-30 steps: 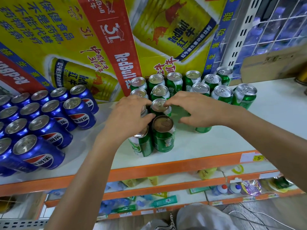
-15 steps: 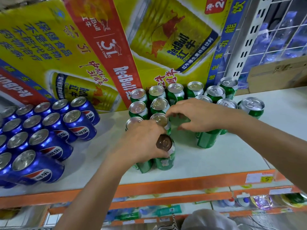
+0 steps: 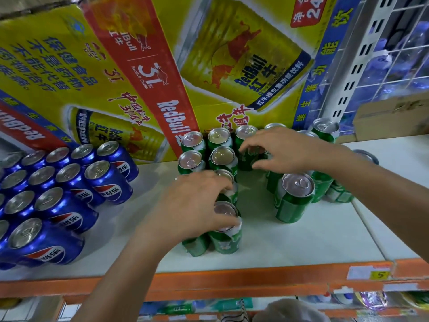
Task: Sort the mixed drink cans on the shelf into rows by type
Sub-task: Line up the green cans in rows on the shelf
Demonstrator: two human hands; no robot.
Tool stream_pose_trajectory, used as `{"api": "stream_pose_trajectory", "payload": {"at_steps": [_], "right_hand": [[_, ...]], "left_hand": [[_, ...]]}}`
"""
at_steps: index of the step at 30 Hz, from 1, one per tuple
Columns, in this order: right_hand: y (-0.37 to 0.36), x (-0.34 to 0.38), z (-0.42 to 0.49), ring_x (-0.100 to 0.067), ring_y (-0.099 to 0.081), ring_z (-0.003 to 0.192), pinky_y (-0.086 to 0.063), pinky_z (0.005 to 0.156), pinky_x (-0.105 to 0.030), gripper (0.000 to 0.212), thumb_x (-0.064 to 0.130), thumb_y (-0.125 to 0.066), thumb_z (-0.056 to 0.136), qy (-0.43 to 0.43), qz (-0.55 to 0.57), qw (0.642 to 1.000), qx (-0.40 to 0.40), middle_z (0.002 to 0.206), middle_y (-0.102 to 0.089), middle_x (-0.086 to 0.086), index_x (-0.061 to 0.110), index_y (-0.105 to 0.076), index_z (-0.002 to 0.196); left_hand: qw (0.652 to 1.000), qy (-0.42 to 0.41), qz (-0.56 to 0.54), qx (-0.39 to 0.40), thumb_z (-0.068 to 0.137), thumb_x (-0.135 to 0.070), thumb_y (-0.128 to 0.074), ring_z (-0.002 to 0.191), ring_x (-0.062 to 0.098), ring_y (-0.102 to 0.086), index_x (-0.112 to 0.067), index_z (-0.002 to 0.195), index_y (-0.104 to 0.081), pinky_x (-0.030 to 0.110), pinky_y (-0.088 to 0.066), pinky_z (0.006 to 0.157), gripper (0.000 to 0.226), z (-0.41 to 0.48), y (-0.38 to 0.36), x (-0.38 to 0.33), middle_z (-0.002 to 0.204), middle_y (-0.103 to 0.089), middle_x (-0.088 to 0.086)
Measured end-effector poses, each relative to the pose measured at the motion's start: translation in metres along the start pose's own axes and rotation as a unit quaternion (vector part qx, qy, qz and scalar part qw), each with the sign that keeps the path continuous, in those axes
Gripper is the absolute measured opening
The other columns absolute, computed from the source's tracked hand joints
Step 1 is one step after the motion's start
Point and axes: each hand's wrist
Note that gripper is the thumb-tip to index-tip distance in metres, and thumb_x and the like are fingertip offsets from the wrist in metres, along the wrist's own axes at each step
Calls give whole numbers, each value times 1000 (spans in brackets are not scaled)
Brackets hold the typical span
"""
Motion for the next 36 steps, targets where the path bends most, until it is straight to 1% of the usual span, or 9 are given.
{"api": "stream_pose_trajectory", "payload": {"at_steps": [3, 8, 10, 13, 21, 28, 31, 33, 36], "right_hand": [[4, -10, 5, -19, -50, 115, -38, 93, -31, 45, 34, -64, 88, -22, -5, 1000, -7, 128, -55, 1, 27, -51, 130], [4, -21, 6, -20, -52, 112, -41, 92, -31, 44, 33, -64, 88, -31, -6, 999, 6, 124, -57, -1, 26, -51, 129], [2, -23, 4, -19, -52, 110, -43, 92, -32, 44, 33, -64, 88, -33, 1, 999, 9, 122, -58, -1, 26, -52, 129], [-3, -26, 3, -19, -51, 112, -41, 92, -31, 44, 34, -64, 88, -31, 4, 999, 7, 121, -58, 0, 27, -52, 129], [-9, -22, 9, -20, -51, 116, -40, 94, -32, 44, 37, -63, 88, -18, -16, 1000, 11, 126, -57, -1, 27, -52, 129], [-9, -22, 7, -20, -51, 117, -41, 96, -34, 44, 35, -64, 87, -17, -20, 1000, 13, 127, -57, -1, 25, -53, 129], [-8, -22, 6, -20, -51, 116, -41, 96, -34, 44, 35, -63, 88, -19, -18, 1000, 15, 126, -57, -1, 25, -53, 129], [-9, -23, 7, -21, -51, 116, -41, 95, -34, 43, 35, -63, 87, -19, -11, 1000, 14, 125, -58, -2, 25, -54, 128], [-9, -27, 9, -22, -51, 115, -41, 94, -34, 41, 35, -63, 88, -30, -13, 999, 2, 123, -58, -3, 25, -54, 127]], "left_hand": [[998, 20, -24, -56, 76, -64, -61, 103, 7, -52, -38, 117, -54, 26, -43, 79, 49, 10, 10, 6, 111, -55, -15], [995, -38, -10, 94, 67, -63, -70, 120, 6, -42, -45, 129, -44, 33, -43, 95, 70, 14, 5, 2, 132, -42, -19], [993, -48, 26, 106, 67, -59, -73, 124, 8, -37, -42, 131, -42, 36, -41, 97, 73, 12, -2, 1, 135, -34, -16], [993, -36, 75, 88, 69, -56, -73, 118, 12, -38, -39, 130, -40, 31, -39, 96, 72, 4, -6, 0, 126, -31, -9], [995, -20, 52, 80, 73, -50, -70, 109, 13, -46, -35, 119, -47, 34, -40, 95, 54, 2, -7, -2, 121, -44, -11], [996, -13, 37, 82, 72, -56, -71, 109, 10, -47, -35, 120, -50, 28, -38, 92, 57, 2, -4, -3, 121, -47, -13], [998, -1, 0, 63, 73, -63, -65, 102, 6, -49, -35, 120, -53, 25, -40, 83, 56, 5, -1, -1, 114, -51, -15], [999, 3, -42, 29, 77, -60, -63, 91, 2, -51, -32, 113, -57, 22, -40, 76, 46, 12, -1, 2, 102, -53, -15], [992, 4, -103, -69, 82, -50, -64, 85, 7, -56, -27, 104, -65, 33, -48, 82, 32, 29, -8, 7, 89, -54, -13]]}}
Point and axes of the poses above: each hand's wrist, its own z-axis towards the middle knuckle, its own y-axis out of the back of the hand, x = y × z
